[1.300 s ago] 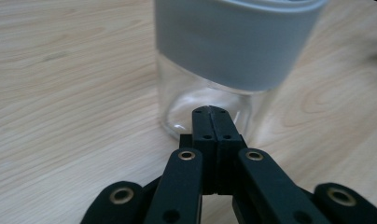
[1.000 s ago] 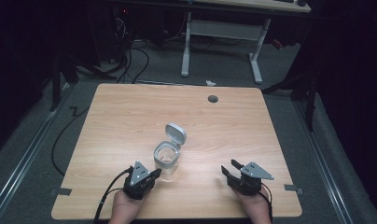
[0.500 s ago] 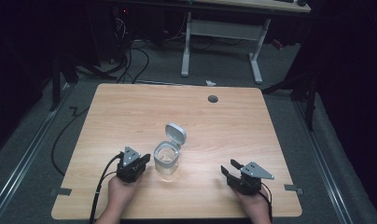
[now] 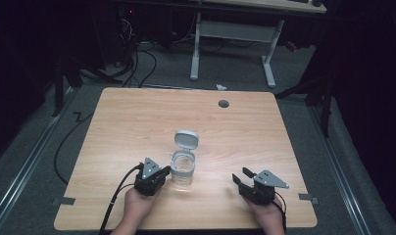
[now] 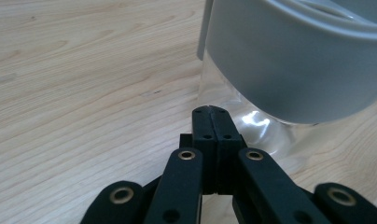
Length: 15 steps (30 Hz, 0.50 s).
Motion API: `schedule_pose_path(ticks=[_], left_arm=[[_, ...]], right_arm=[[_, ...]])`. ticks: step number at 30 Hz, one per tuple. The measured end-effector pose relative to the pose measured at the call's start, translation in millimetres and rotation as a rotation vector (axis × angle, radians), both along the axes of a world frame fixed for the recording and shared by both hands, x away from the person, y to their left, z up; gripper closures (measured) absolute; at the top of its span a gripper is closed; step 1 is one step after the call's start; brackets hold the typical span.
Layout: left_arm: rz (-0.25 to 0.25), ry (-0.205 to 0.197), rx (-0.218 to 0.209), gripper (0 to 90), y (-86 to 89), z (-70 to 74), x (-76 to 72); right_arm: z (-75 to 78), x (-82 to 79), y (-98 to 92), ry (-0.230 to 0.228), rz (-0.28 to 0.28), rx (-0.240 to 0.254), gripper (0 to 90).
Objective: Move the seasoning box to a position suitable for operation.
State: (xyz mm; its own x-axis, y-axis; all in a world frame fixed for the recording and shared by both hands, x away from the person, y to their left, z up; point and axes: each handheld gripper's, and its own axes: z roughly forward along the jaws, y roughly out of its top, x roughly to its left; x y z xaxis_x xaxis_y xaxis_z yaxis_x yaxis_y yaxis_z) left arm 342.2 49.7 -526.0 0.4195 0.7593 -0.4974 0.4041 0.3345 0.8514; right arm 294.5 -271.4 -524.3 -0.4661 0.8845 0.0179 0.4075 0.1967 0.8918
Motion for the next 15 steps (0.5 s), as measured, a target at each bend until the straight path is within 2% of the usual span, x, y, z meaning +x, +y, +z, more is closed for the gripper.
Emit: schedule_pose_path(ticks=[8, 11, 15], left_arm=[[-0.02, -0.002, 0.003, 90.0, -12.7, -1.1, 0.7], [-0.011, -0.001, -0.001, 90.0, -9.9, -0.7, 0.5], [-0.009, -0.004, -0.013, 90.0, 1.1, 1.5, -7.7]], right_arm=[[-0.7, -0.5, 0.3, 0.003, 0.002, -0.001, 49.3], [-0.3, -0.6, -0.8, 0.001, 0.004, 0.004, 49.2], [0.1, -0.5, -1.0, -0.002, 0.0, 0.003, 50.3]])
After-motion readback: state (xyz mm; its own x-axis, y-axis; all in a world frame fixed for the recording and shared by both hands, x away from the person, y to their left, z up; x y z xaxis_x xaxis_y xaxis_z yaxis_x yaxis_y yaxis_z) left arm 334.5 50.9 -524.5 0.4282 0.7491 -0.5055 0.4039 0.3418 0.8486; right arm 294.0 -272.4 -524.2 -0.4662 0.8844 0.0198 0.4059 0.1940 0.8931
